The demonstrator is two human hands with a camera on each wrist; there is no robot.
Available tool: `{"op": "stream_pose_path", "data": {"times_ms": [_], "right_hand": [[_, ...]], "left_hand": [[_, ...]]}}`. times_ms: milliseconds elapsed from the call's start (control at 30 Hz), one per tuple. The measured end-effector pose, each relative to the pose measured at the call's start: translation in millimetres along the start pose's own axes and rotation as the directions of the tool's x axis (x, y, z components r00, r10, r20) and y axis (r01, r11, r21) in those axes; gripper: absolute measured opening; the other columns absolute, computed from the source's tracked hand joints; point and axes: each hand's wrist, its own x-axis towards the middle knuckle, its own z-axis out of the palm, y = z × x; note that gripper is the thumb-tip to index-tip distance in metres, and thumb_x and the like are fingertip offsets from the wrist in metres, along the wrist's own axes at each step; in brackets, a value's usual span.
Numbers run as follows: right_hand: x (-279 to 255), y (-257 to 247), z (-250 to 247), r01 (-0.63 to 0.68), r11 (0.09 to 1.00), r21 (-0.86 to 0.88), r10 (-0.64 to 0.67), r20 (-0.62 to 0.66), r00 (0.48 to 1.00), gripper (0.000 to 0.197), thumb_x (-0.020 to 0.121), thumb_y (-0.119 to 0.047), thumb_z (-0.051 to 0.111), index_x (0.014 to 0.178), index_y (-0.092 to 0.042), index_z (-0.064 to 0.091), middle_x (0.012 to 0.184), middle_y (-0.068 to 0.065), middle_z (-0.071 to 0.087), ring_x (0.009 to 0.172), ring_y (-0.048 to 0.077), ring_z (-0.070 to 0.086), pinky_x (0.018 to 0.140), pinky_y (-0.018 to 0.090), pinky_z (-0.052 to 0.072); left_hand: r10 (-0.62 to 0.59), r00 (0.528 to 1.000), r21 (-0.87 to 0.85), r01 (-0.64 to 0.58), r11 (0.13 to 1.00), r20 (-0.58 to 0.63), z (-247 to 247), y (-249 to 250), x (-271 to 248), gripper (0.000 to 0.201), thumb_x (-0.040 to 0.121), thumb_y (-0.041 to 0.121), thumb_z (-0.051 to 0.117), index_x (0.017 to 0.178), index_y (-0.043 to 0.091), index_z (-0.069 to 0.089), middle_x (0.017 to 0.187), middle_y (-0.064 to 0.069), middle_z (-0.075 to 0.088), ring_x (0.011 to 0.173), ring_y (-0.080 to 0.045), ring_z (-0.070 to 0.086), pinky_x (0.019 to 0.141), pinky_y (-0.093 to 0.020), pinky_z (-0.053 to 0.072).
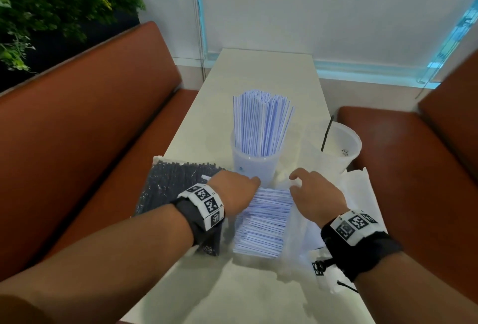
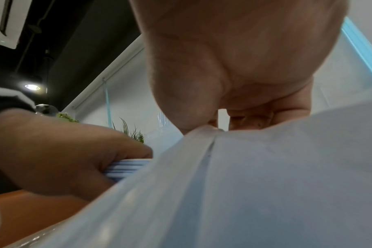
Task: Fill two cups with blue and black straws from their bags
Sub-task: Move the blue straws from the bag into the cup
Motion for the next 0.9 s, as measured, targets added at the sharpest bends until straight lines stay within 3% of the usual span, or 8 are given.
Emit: {"op": "stream_pose_path", "data": {"times_ms": [233, 333, 400, 467, 567, 633, 767, 900], "right_hand": [[2, 4, 7, -0.043, 0.997, 0.070, 0.043, 0.004, 0.999, 0.022, 0.101, -0.042, 0.042, 0.119, -0.039, 0.054, 0.113, -0.002, 0.058, 0.092, 0.020, 0.058, 0.086, 0.038, 0.048], [3, 0, 5, -0.033, 0.998, 0.060, 0.032, 0.021, 0.999, 0.043, 0.101, -0.054, 0.029, 0.122, -0.031, 0.059, 0.114, 0.002, 0.059, 0.091, 0.020, 0.054, 0.087, 0.040, 0.047], [-1, -9, -2, 0.100, 0.978, 0.181, -0.071, -0.161, 0.984, 0.058, 0.098, -0.059, 0.021, 0.113, -0.022, 0.063, 0.099, -0.001, 0.059, 0.088, 0.022, 0.053, 0.082, 0.041, 0.045], [-9, -24, -9, 0.252, 0.824, 0.507, -0.059, -0.366, 0.929, 0.058, 0.094, -0.064, 0.024, 0.101, -0.021, 0.063, 0.091, -0.007, 0.060, 0.091, 0.022, 0.057, 0.083, 0.039, 0.043], [-15, -49, -14, 0.172, 0.494, 0.852, -0.004, -0.196, 0.981, 0.052, 0.097, -0.060, 0.038, 0.113, -0.022, 0.070, 0.110, -0.004, 0.072, 0.107, 0.010, 0.065, 0.097, 0.033, 0.047], [-19, -58, -17, 0.155, 0.515, 0.843, -0.075, -0.136, 0.988, 0.041, 0.105, -0.045, 0.046, 0.105, -0.017, 0.076, 0.102, -0.002, 0.077, 0.102, 0.011, 0.069, 0.095, 0.030, 0.048], [-20, -52, -27, 0.226, 0.423, 0.878, 0.066, -0.279, 0.958, 0.031, 0.104, -0.018, 0.048, 0.099, -0.009, 0.077, 0.103, 0.003, 0.076, 0.108, 0.020, 0.067, 0.098, 0.032, 0.050], [-25, -58, -20, 0.135, 0.484, 0.865, -0.065, -0.118, 0.991, 0.035, 0.103, -0.031, 0.053, 0.090, -0.014, 0.081, 0.104, 0.005, 0.077, 0.112, 0.020, 0.068, 0.101, 0.039, 0.049]], "left_hand": [[-0.053, 0.995, -0.044, 0.049, 0.998, -0.086, 21, -75, -50, 0.009, 0.098, 0.037, 0.046, 0.099, 0.030, 0.040, 0.081, 0.008, 0.054, 0.071, -0.024, 0.061, 0.057, -0.035, 0.046], [-0.108, 0.989, -0.085, 0.100, 0.991, -0.103, 28, -96, -68, 0.013, 0.097, 0.036, 0.048, 0.107, 0.029, 0.046, 0.093, 0.005, 0.061, 0.079, -0.021, 0.062, 0.066, -0.036, 0.051], [-0.128, 0.980, -0.112, 0.112, 0.987, -0.150, 29, -100, -75, 0.017, 0.096, 0.036, 0.050, 0.111, 0.029, 0.048, 0.099, 0.005, 0.064, 0.084, -0.019, 0.063, 0.069, -0.034, 0.049], [-0.130, 0.971, -0.137, 0.104, 0.985, -0.202, 27, -94, -75, 0.020, 0.096, 0.038, 0.052, 0.113, 0.028, 0.050, 0.103, 0.005, 0.065, 0.087, -0.020, 0.064, 0.070, -0.034, 0.049], [-0.088, 0.959, -0.178, 0.040, 0.983, -0.270, 17, -72, -64, 0.020, 0.095, 0.035, 0.053, 0.112, 0.026, 0.052, 0.099, 0.002, 0.065, 0.083, -0.024, 0.064, 0.065, -0.037, 0.049], [-0.044, 0.947, -0.169, -0.011, 0.986, -0.318, 8, -55, -53, 0.019, 0.094, 0.033, 0.053, 0.111, 0.025, 0.051, 0.097, 0.001, 0.065, 0.079, -0.026, 0.063, 0.059, -0.033, 0.043], [-0.051, 0.930, -0.161, -0.009, 0.987, -0.364, -11, -33, -36, 0.028, 0.094, 0.035, 0.054, 0.118, 0.022, 0.049, 0.101, 0.000, 0.064, 0.082, -0.026, 0.063, 0.061, -0.033, 0.044], [-0.022, 0.918, -0.190, -0.059, 0.980, -0.397, -28, -3, -23, 0.029, 0.092, 0.035, 0.057, 0.118, 0.023, 0.052, 0.093, 0.002, 0.065, 0.074, -0.023, 0.063, 0.055, -0.029, 0.036]]}}
